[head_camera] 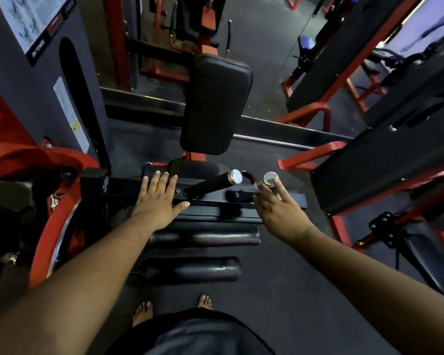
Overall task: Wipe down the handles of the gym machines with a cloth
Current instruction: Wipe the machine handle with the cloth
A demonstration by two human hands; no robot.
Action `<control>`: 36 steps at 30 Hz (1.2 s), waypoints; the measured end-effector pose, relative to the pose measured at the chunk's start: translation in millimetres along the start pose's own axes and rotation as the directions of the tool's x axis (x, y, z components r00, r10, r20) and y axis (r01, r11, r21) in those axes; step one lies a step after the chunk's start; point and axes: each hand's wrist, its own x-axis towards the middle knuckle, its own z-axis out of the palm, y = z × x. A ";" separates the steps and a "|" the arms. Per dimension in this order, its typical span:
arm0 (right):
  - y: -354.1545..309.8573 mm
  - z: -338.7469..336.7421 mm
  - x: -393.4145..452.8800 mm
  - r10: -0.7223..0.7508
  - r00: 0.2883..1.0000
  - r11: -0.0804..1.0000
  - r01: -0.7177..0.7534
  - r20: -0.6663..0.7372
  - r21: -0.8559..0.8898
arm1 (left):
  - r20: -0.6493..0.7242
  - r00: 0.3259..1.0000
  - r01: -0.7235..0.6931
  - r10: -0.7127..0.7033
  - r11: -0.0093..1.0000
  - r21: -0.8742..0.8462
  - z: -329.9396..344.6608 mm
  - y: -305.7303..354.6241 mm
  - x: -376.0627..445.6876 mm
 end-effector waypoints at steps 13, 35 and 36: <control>15.2 17.4 -9.8 0.121 0.967 0.984 -0.087 -0.225 0.154 | -0.003 1.000 -0.002 0.002 1.000 0.015 6.6 -1.3 3.4; -58.4 6.6 33.7 0.907 0.243 -0.283 -0.252 0.344 0.925 | 0.021 1.000 0.021 -0.022 0.998 0.058 5.9 0.6 7.1; -55.0 10.3 29.6 0.904 0.253 -0.279 -0.257 0.343 0.925 | 0.021 0.999 0.022 -0.024 0.998 0.061 5.2 0.7 6.8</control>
